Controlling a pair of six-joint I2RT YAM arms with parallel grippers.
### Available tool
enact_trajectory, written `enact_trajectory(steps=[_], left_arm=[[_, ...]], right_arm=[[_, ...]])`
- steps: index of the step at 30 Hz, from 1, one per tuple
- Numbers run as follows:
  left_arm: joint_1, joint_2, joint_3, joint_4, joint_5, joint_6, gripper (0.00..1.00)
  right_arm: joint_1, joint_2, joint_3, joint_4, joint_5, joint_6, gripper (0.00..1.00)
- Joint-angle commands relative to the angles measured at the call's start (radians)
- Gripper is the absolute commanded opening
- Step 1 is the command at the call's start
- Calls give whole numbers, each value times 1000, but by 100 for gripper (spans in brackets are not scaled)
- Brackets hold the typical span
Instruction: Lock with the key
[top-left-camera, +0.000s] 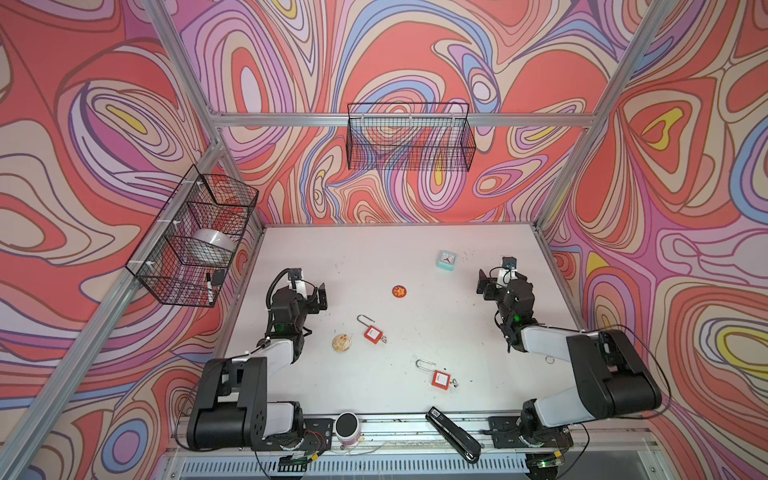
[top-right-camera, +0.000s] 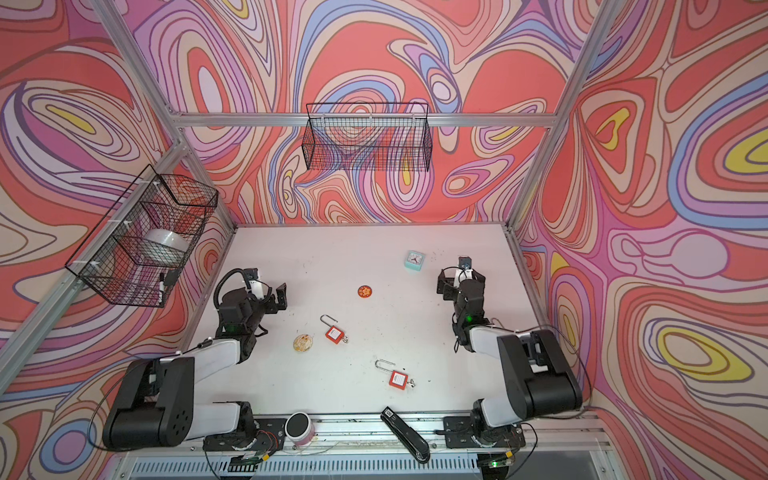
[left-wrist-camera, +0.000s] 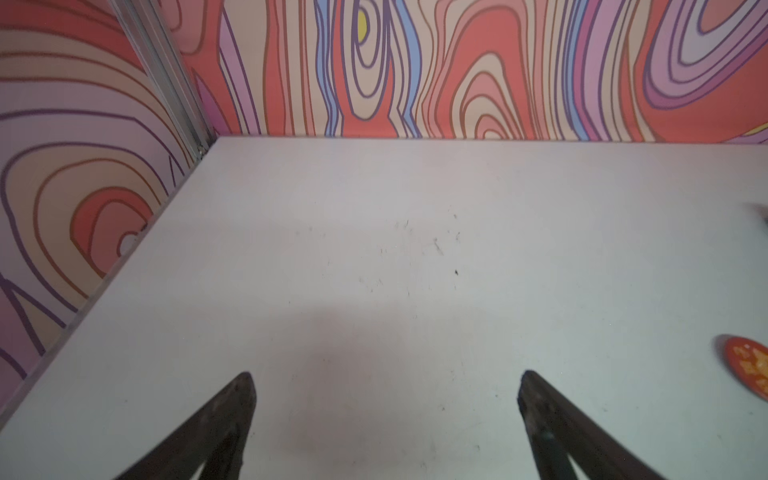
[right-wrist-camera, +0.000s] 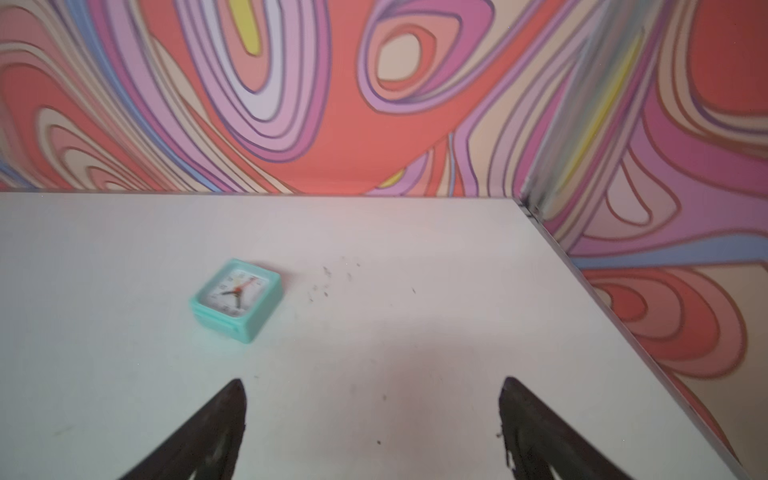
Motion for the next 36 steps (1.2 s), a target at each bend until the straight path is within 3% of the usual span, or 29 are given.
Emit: enact_trajectory(steps=[1, 7, 13, 19, 25, 36], left_arm=[[-7, -96, 57, -214, -30, -52, 100], [-59, -188, 152, -513, -124, -197, 97], [-103, -233, 160, -630, -121, -227, 98], [-107, -270, 136, -700, -103, -299, 98], [-112, -286, 84, -734, -95, -364, 97], [-124, -275, 88, -774, -44, -441, 96]], right_arm=[[135, -53, 47, -207, -111, -104, 98], [438, 32, 110, -255, -251, -175, 98], [639, 227, 218, -319, -333, -220, 98], [682, 365, 330, -413, -451, -220, 96], [699, 461, 422, -495, -460, -217, 92], [699, 573, 523, -531, -470, -238, 65]])
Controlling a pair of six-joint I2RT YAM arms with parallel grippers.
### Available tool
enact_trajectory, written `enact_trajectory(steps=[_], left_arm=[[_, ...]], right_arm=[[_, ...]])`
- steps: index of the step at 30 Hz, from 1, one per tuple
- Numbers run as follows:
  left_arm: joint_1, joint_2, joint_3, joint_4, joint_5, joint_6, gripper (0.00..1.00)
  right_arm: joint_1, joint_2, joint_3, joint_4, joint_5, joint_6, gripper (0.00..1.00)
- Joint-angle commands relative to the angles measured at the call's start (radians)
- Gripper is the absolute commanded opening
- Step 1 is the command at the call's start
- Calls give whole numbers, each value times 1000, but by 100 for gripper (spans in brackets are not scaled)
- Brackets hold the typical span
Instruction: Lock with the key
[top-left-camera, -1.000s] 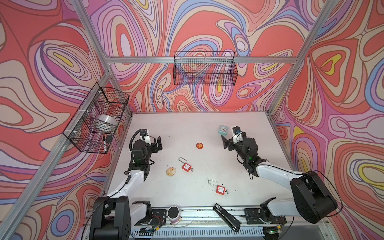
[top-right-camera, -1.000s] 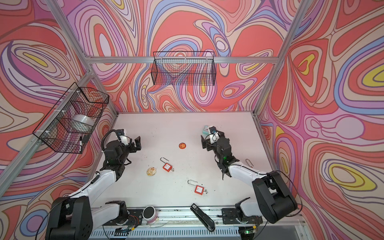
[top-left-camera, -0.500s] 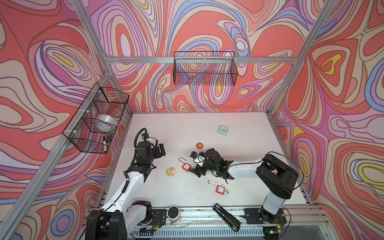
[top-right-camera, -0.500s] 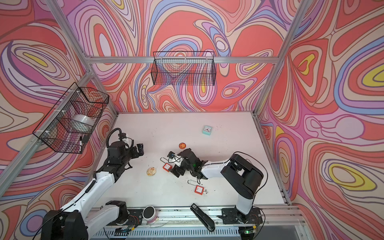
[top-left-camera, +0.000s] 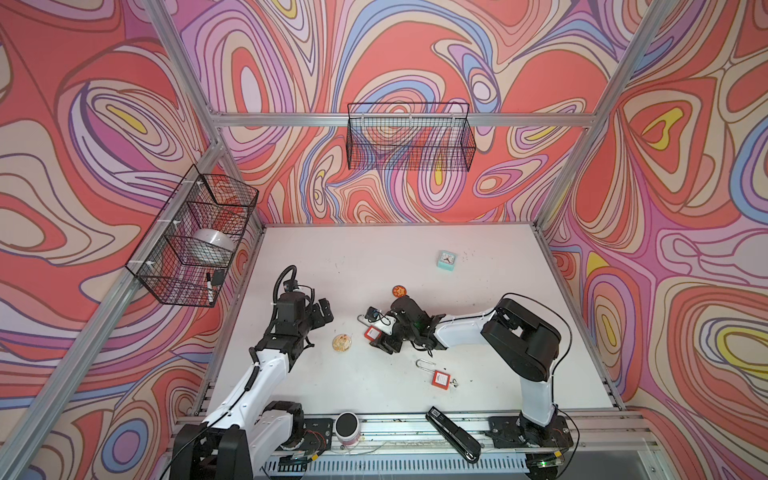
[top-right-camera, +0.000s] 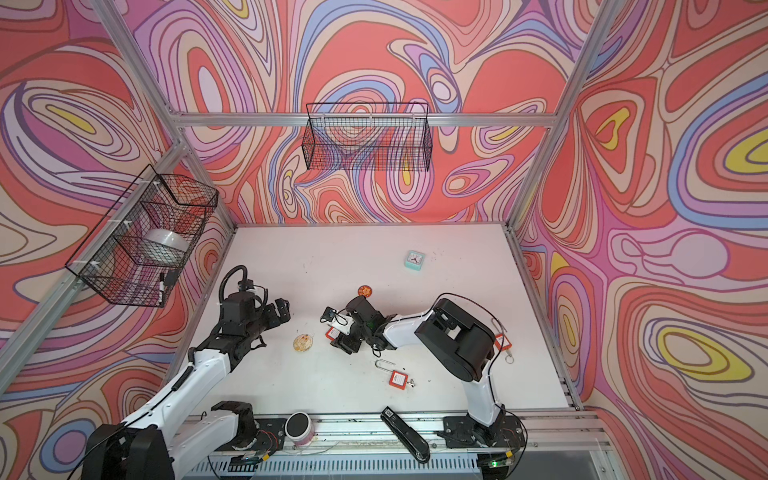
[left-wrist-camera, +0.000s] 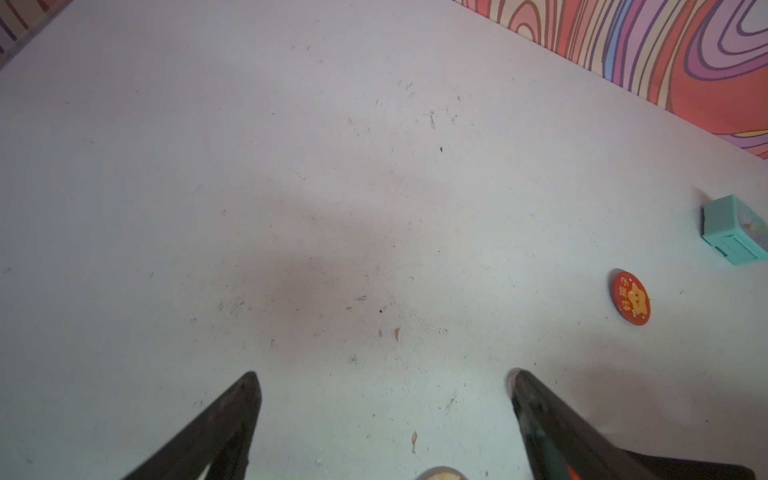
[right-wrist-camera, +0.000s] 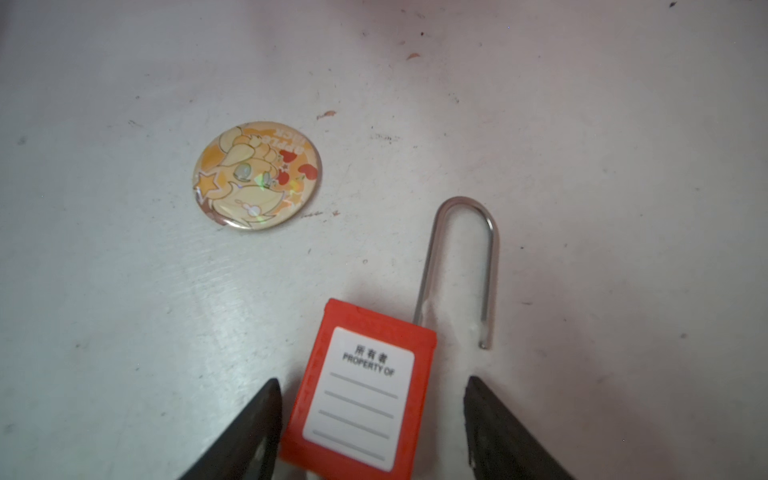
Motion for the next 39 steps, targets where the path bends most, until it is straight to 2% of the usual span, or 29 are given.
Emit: enact_trajectory(steps=[1, 4, 7, 9, 13, 19, 26, 30, 34, 39], left_arm=[[-7, 1, 15, -62, 34, -44, 95], [-12, 4, 28, -106, 80, -56, 93], [-15, 1, 29, -131, 140, -74, 90], [-17, -4, 28, -131, 194, -94, 89], [-18, -4, 28, -76, 370, -159, 84], [-35, 30, -6, 130, 605, -276, 78], [-66, 124, 10, 299, 727, -348, 69], [-101, 189, 28, 368, 769, -381, 65], [-142, 244, 76, 413, 768, -395, 61], [-151, 304, 69, 535, 767, -462, 50]], right_arm=[[3, 25, 21, -15, -15, -8, 63], [3, 26, 21, -13, -19, -11, 53], [3, 22, 17, -20, -26, -22, 38], [3, 15, 9, -14, -24, -19, 35], [-1, -35, -43, 56, -5, 12, 30], [-40, -124, -78, 118, -22, 101, 29], [-84, -186, -83, 198, -64, 203, 29], [-109, -201, -79, 240, -98, 255, 29], [-112, -202, -52, 216, -137, 246, 29], [-112, -202, -37, 189, -154, 233, 29]])
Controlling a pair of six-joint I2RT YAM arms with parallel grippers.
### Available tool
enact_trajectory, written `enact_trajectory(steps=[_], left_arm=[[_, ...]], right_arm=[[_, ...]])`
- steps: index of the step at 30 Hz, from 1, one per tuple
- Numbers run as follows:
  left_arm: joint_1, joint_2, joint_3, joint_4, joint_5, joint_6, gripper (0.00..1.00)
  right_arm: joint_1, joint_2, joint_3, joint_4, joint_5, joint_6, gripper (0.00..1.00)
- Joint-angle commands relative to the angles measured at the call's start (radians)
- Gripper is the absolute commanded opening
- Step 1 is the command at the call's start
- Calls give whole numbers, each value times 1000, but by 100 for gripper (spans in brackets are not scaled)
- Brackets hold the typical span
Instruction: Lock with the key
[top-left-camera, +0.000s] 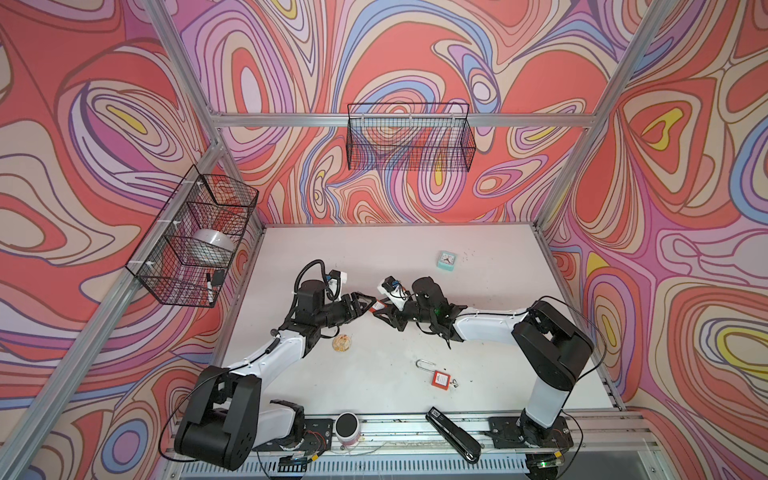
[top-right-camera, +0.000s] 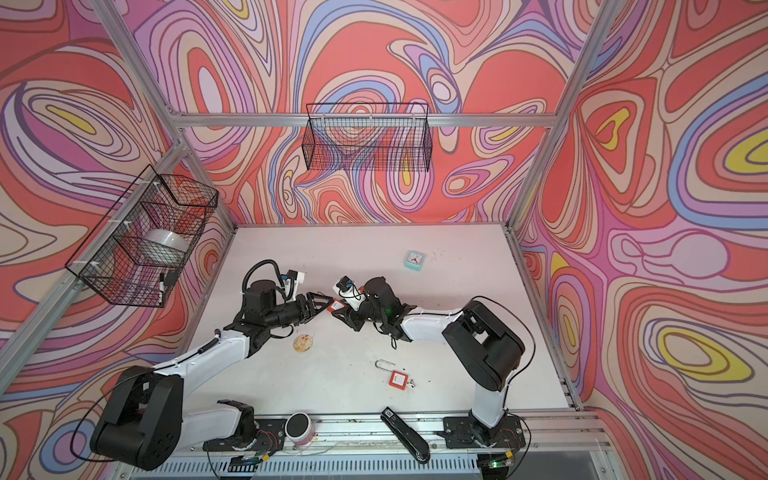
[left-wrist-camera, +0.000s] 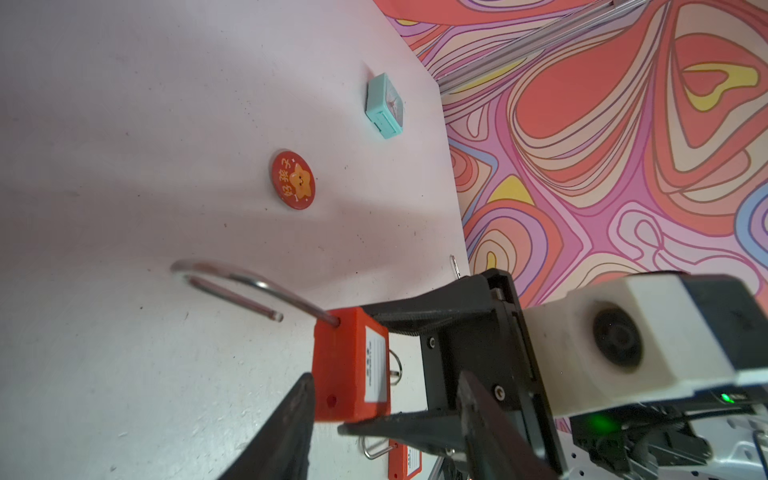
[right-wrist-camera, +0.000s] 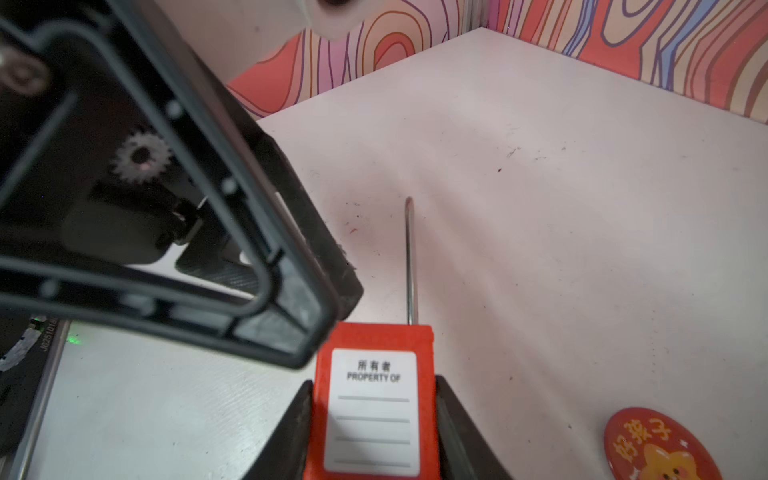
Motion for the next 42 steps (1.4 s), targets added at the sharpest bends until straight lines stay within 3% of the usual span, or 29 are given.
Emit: enact_trajectory(steps=[1, 11, 21, 23, 27, 29, 37, 42], left_arm=[[-3, 35, 14, 131, 19, -68, 48], [-16, 81, 40, 107, 30, -54, 48], [-20, 48, 33, 87, 17, -42, 5], [-21, 42, 34, 87, 9, -42, 0], [-21, 29, 35, 133, -11, -71, 0], [-21, 25, 46, 165, -24, -82, 0], [-21, 77, 103, 252, 8, -90, 0], [-21, 88, 82, 416, -18, -135, 0]], right_arm=[[-1, -44, 22, 5, -32, 4, 29], [-2, -69, 20, 23, -35, 14, 29], [-1, -61, 17, 38, -37, 22, 30], [-2, -66, 13, 40, -28, 27, 38], [-20, -114, -34, 88, 14, 89, 74], [-38, -146, -57, 90, 18, 135, 83], [-84, -300, -91, 71, 90, 278, 87], [-94, -335, -105, 99, 150, 436, 87]])
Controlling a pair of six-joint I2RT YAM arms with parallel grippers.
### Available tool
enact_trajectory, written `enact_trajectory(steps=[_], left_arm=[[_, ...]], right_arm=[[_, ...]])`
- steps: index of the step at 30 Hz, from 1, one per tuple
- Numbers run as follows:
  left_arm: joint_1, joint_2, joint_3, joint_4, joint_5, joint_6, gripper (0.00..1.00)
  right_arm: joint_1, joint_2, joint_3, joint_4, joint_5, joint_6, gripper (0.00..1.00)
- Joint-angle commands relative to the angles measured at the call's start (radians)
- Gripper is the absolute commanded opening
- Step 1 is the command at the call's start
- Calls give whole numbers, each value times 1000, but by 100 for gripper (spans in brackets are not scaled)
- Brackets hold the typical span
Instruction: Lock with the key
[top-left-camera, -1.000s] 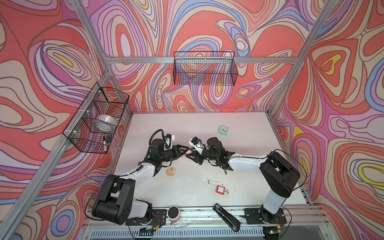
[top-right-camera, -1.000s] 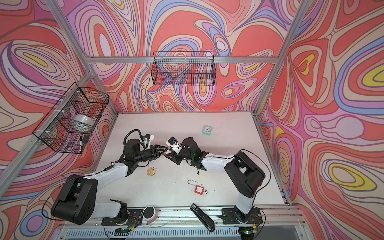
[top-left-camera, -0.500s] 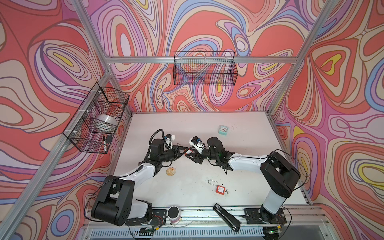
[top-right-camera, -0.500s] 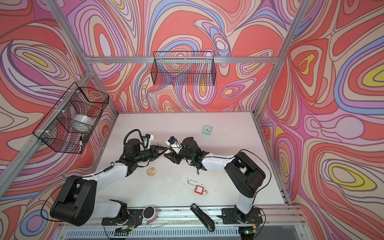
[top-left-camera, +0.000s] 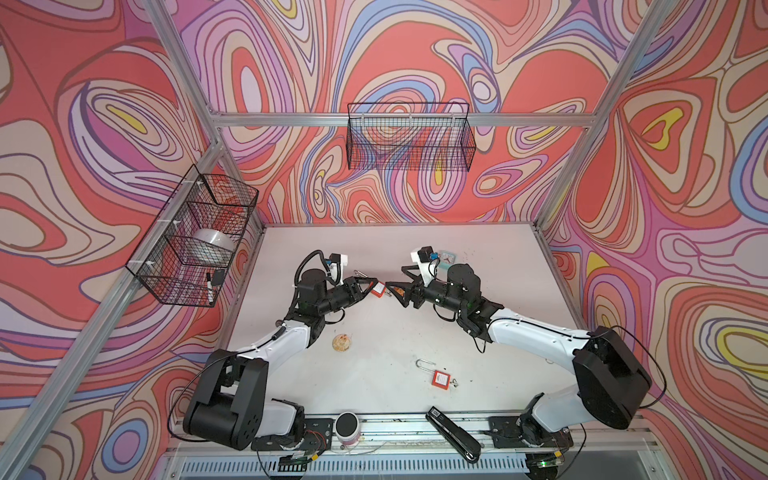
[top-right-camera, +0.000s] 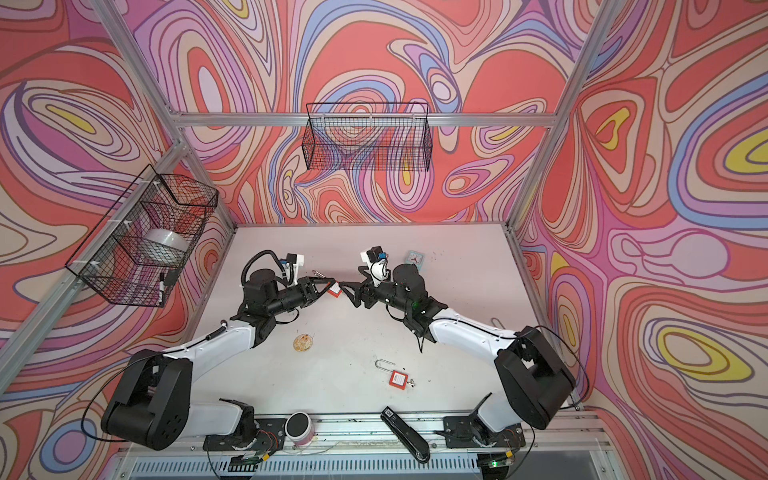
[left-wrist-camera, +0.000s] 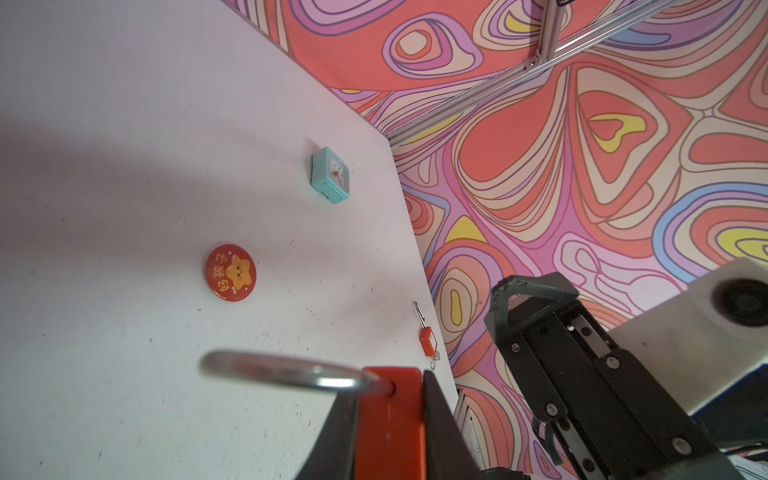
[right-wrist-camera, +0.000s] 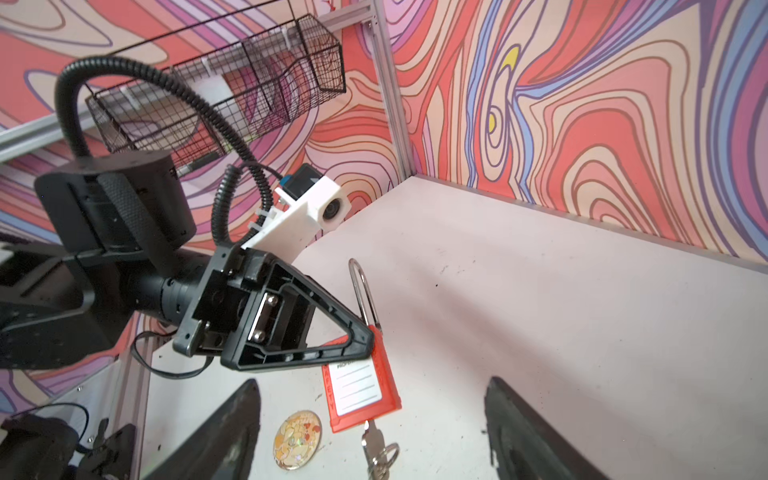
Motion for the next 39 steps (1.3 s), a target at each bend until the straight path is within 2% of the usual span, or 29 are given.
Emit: enact_trajectory(steps=[1, 8, 12, 15, 20, 22, 26, 29, 36, 39], left_arm=[[-8, 10, 7, 178, -14, -35, 0], [-31, 39, -7, 322, -72, -48, 0], [-47, 48, -18, 405, -108, -51, 0], [-65, 43, -16, 431, -142, -39, 0], [-112, 67, 20, 449, -170, -31, 0], [-129, 86, 35, 470, -176, -42, 0], [-150, 119, 71, 521, -168, -79, 0], [-178, 110, 104, 456, -176, -39, 0], [-194, 109, 116, 491, -208, -59, 0], [-198, 119, 118, 515, -210, -74, 0]], right_arm=[[-11, -23, -38, 44, 53, 158, 87], [-120, -54, -46, 63, -61, 386, 87], [-198, -34, -11, -8, -182, 449, 88], [-229, -7, -1, 10, -277, 491, 87], [-231, 45, -13, 137, -404, 604, 85], [-231, 74, -34, 245, -442, 675, 84], [-231, 137, -69, 486, -466, 809, 82], [-231, 186, -62, 616, -497, 893, 75], [-230, 222, -70, 765, -515, 985, 67], [-229, 229, -71, 827, -525, 1024, 60]])
